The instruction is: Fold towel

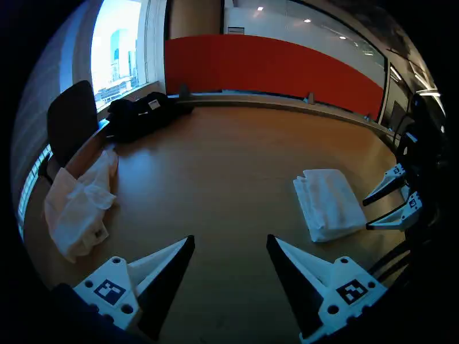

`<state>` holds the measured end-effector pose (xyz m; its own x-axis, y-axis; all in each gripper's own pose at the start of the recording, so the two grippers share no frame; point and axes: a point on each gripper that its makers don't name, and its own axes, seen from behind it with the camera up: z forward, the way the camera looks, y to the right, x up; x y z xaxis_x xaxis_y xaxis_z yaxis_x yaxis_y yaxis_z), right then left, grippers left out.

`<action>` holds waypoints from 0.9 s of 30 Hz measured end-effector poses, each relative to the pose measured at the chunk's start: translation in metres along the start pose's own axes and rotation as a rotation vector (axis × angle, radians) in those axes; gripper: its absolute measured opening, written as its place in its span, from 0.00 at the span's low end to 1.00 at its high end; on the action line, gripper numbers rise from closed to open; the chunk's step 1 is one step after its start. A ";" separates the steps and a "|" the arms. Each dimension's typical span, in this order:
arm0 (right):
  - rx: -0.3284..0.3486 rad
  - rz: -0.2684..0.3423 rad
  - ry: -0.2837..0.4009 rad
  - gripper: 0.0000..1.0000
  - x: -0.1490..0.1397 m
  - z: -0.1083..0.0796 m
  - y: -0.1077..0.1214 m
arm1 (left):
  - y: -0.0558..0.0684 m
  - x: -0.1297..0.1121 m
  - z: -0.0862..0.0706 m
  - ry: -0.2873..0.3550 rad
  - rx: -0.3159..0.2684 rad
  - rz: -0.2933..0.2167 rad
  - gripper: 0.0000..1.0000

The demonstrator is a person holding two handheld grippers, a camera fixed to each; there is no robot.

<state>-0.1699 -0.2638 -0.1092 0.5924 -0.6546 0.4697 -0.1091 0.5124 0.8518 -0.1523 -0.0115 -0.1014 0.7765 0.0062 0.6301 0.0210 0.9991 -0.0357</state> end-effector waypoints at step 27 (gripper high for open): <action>-0.076 0.044 -0.053 0.41 -0.035 0.007 0.009 | 0.003 -0.003 -0.001 -0.006 -0.004 0.007 0.93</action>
<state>-0.1970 -0.2406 -0.1166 0.5454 -0.6581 0.5192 -0.0715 0.5806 0.8110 -0.1543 -0.0089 -0.1039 0.7727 0.0130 0.6347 0.0182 0.9989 -0.0426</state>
